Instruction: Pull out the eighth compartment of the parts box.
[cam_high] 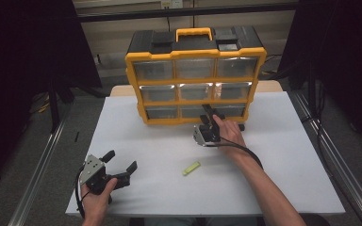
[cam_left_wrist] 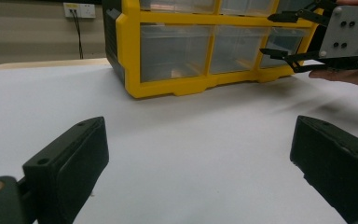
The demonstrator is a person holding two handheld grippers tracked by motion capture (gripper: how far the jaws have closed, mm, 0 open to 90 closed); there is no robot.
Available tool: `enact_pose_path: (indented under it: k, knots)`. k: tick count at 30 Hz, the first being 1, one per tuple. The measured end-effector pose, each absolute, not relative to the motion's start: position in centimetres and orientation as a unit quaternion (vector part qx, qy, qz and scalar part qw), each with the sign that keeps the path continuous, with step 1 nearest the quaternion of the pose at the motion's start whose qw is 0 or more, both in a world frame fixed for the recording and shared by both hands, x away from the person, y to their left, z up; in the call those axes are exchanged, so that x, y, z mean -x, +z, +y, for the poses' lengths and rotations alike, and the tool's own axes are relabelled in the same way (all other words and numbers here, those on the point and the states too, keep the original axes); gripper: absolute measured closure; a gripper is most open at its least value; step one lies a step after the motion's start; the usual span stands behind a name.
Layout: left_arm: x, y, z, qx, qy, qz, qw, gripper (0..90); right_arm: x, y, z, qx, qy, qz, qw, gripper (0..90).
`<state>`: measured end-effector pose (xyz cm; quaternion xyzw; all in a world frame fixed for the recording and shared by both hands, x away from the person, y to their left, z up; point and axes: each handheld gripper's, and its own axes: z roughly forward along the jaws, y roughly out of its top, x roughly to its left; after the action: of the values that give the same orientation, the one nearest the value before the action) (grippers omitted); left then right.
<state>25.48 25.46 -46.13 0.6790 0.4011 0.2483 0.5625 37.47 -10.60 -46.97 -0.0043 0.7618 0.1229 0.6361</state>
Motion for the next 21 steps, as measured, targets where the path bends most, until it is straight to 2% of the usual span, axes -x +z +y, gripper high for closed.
enact_pose_path:
  k: [6, 9, 21]
  knots:
    - [-25.49, -46.17, 25.46, -0.679, 0.246, 0.402, 0.562, 4.4, -37.83, -47.06, -10.49, 0.002, 0.116, 0.766, 0.633, 52.5]
    - [-25.49, -46.15, 25.49, -0.678, 0.248, 0.403, 0.563, 4.4, -38.01, -47.15, -10.44, 0.006, 0.106, 0.765, 0.636, 58.4]
    - [-25.52, -46.16, 25.57, -0.676, 0.247, 0.407, 0.563, 4.5, -38.48, -47.54, -10.37, -0.007, 0.091, 0.764, 0.639, 64.3]
